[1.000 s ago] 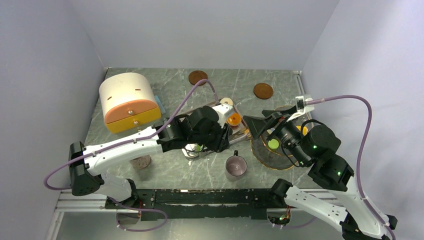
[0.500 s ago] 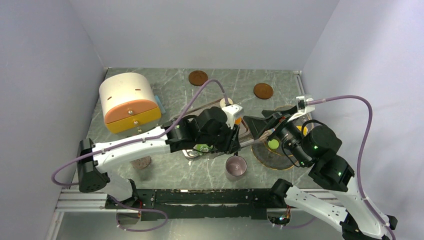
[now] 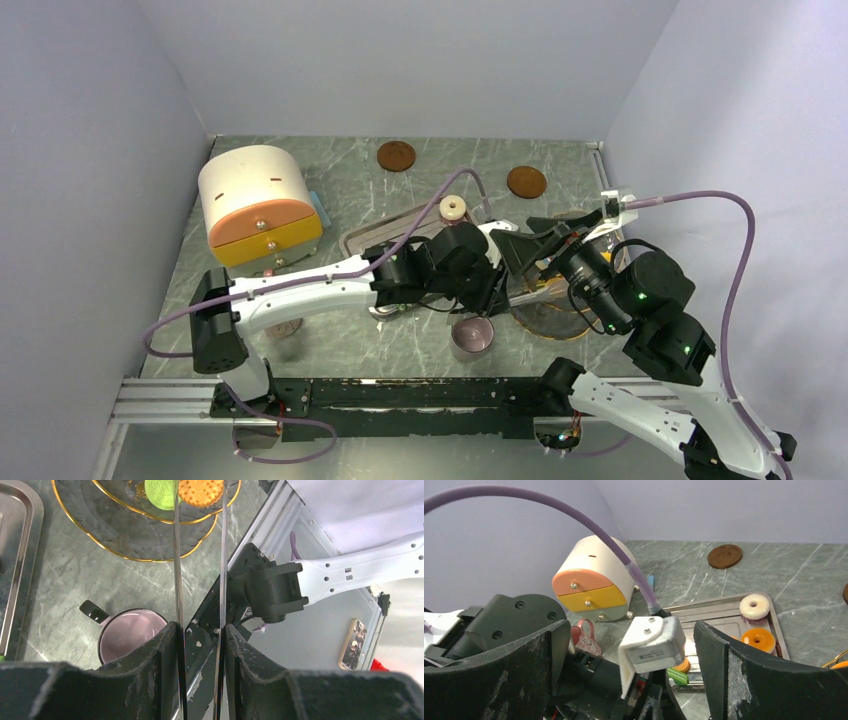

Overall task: Serve the afternoon tea
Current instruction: Place the desert on the desert table.

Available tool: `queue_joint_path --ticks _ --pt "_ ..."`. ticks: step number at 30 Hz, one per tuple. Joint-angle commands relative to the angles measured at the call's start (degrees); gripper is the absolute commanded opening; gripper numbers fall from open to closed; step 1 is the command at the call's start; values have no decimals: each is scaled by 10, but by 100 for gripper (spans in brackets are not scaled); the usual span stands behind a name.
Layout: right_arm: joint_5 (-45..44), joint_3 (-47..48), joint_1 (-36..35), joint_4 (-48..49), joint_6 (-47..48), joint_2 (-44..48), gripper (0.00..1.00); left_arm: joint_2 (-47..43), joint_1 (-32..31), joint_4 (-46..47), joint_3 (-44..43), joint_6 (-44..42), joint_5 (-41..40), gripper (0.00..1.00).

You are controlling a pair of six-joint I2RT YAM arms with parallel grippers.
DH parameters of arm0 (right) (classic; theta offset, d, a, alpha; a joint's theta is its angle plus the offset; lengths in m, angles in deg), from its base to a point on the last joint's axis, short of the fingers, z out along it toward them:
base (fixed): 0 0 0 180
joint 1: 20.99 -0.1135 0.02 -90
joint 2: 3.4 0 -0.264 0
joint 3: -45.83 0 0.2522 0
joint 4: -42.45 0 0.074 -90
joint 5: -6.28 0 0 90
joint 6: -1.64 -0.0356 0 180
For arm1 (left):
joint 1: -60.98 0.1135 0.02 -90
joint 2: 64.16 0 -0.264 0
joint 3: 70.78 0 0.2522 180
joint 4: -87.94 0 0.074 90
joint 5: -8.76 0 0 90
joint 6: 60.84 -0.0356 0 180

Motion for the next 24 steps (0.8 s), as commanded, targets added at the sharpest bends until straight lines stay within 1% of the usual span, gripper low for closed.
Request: queue_joint_path --ticks 1,13,24 --pt "5 17 0 7 1 1 98 16 -6 49 -32 1 23 36" --pt "10 19 0 10 2 -4 97 72 -7 74 -67 -6 31 37" --pt "12 16 0 14 0 -3 97 112 -8 104 -77 -6 17 37"
